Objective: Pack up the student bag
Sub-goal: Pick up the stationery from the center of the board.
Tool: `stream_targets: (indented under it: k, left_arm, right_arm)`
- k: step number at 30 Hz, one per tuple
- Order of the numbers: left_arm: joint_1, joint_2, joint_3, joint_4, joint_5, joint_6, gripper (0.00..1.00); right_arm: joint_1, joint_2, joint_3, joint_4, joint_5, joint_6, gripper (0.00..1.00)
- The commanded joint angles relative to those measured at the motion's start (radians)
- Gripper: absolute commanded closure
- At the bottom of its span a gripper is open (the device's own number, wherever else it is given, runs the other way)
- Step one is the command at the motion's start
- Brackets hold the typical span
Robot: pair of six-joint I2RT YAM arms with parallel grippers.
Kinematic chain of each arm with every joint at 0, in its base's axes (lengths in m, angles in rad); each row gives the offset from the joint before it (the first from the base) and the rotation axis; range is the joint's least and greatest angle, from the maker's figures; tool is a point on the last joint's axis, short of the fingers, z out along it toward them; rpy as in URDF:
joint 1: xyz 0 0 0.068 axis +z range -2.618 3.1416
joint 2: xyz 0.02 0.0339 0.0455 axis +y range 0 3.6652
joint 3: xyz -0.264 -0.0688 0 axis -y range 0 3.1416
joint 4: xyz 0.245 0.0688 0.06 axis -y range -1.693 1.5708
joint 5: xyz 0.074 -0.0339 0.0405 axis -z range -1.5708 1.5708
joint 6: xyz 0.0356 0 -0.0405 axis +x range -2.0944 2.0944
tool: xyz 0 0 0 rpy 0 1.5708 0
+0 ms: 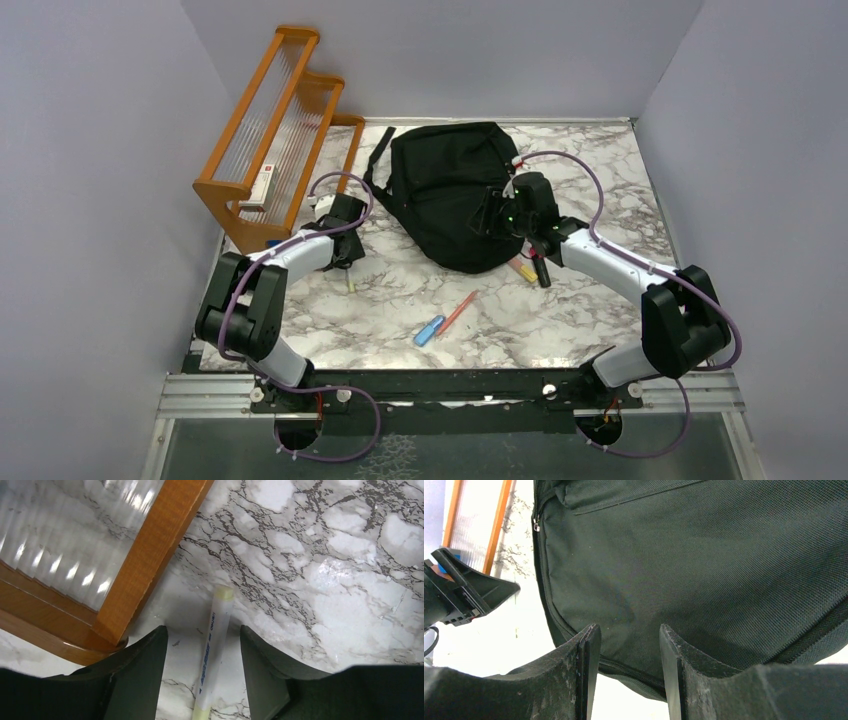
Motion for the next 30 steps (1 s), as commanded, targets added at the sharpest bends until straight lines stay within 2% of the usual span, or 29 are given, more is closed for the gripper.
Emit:
stream_targets:
  k: [1,6,10,16,21,25,30]
  left_arm:
    - [0.0,0.024,-0.016,0.037,0.041,0.014,0.46]
    - [0.0,0.034,-0.02,0.059,0.065,0.019,0.68]
    - [0.0,0.04,-0.009,0.066,0.075,0.04,0.76]
    - [0.0,0.023,0.015,0.072,0.096,0.068,1.0]
    - [0.0,-0.056,0.056,0.103,0.165,0.088,1.0]
    - [0.0,-0.15,0.078,0.21,0.306,0.114,1.0]
    - [-0.002,-0.198,0.118,0.337,0.509,0.084,1.0]
  right_arm:
    - [-0.003,-0.006,-0.012,0.006,0.02,-0.006,0.49]
    - [-0.003,-0.002,-0.008,0.009,0.015,-0.006,0.49]
    - [-0.003,-0.005,0.001,0.008,0.015,-0.007,0.49]
    - [-0.003,-0.027,0.0,0.016,0.02,-0.028,0.49]
    - [-0.003,-0.062,0.007,0.066,-0.088,-0.097,0.49]
    - [-0.003,-0.097,0.006,0.139,-0.236,-0.123,0.48]
    - [-0.003,-0.091,-0.005,0.275,-0.364,-0.04,0.48]
